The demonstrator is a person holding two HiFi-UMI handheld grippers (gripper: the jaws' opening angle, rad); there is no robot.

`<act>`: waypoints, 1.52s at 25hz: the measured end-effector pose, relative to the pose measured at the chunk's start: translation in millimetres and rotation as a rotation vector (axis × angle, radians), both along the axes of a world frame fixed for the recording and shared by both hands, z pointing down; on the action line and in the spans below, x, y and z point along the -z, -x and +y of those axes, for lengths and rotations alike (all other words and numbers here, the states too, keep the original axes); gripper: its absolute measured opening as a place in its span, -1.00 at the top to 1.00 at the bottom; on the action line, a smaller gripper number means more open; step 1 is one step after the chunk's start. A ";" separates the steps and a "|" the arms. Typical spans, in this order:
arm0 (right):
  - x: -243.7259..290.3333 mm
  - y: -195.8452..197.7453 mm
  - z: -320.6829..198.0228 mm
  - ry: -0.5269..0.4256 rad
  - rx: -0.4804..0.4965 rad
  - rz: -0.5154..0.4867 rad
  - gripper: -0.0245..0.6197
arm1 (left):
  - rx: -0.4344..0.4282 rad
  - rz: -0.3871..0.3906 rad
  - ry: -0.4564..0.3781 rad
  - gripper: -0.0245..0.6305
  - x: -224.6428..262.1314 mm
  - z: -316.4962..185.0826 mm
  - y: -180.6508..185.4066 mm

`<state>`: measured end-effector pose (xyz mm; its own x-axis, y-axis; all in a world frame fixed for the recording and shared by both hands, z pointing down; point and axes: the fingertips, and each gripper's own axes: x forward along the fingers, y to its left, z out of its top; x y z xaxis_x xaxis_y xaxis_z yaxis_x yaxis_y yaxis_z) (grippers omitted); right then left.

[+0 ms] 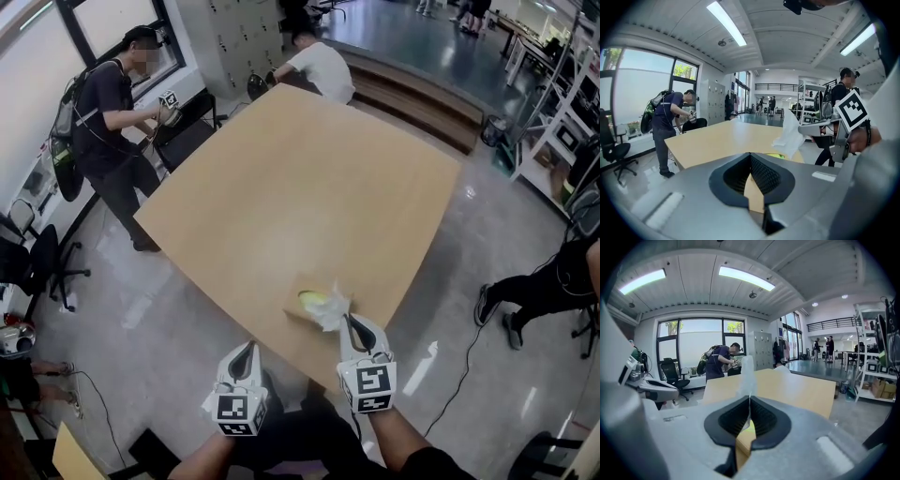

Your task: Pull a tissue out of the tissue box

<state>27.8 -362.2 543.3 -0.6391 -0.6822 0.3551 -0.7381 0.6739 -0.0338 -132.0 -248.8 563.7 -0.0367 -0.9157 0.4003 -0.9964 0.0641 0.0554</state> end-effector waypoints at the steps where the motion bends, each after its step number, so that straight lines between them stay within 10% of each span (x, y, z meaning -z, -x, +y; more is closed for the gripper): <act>1: 0.0 2.5 4.9 0.003 0.003 -0.003 0.93 | 0.004 -0.001 0.001 0.87 0.1 3.3 2.0; 38: 36.4 27.0 257.9 -0.052 -0.111 0.013 0.93 | -0.045 0.050 -0.173 0.87 31.4 214.6 42.8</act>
